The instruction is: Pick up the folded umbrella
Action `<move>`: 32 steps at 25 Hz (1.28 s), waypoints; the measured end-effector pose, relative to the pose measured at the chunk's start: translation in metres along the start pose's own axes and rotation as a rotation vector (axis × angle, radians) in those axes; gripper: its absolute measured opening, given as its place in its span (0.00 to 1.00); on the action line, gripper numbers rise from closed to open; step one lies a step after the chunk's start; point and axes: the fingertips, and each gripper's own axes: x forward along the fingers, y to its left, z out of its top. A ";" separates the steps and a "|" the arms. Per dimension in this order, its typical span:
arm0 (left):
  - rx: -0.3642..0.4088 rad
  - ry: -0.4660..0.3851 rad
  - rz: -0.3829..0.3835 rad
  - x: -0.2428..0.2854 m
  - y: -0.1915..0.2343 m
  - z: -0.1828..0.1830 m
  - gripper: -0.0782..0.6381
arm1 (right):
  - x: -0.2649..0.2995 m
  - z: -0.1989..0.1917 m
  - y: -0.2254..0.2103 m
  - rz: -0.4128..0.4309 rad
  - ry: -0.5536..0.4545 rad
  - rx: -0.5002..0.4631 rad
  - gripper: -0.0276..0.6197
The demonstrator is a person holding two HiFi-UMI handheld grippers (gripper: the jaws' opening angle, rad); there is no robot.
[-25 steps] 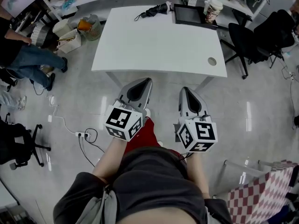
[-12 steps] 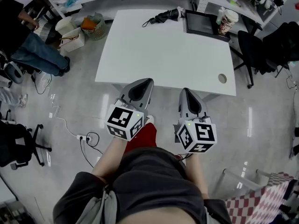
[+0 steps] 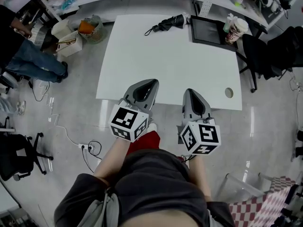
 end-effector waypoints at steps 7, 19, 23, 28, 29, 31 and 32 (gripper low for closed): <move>0.009 0.005 -0.015 0.026 0.034 0.008 0.13 | 0.042 0.010 0.002 -0.010 0.000 -0.008 0.07; 0.004 0.040 -0.041 0.055 0.084 0.010 0.13 | 0.094 0.017 0.015 -0.017 0.024 -0.026 0.07; 0.010 0.057 -0.047 0.063 0.090 0.007 0.13 | 0.099 0.015 0.014 -0.025 0.037 -0.034 0.07; 0.021 0.063 -0.043 0.077 0.098 0.013 0.13 | 0.104 0.023 -0.003 -0.052 0.027 -0.043 0.07; 0.021 0.063 -0.042 0.080 0.099 0.015 0.13 | 0.106 0.026 -0.007 -0.058 0.022 -0.044 0.07; 0.018 0.064 -0.039 0.088 0.103 0.020 0.13 | 0.109 0.033 -0.015 -0.067 0.012 -0.048 0.07; 0.016 0.066 -0.036 0.092 0.106 0.022 0.13 | 0.112 0.036 -0.019 -0.069 0.008 -0.052 0.07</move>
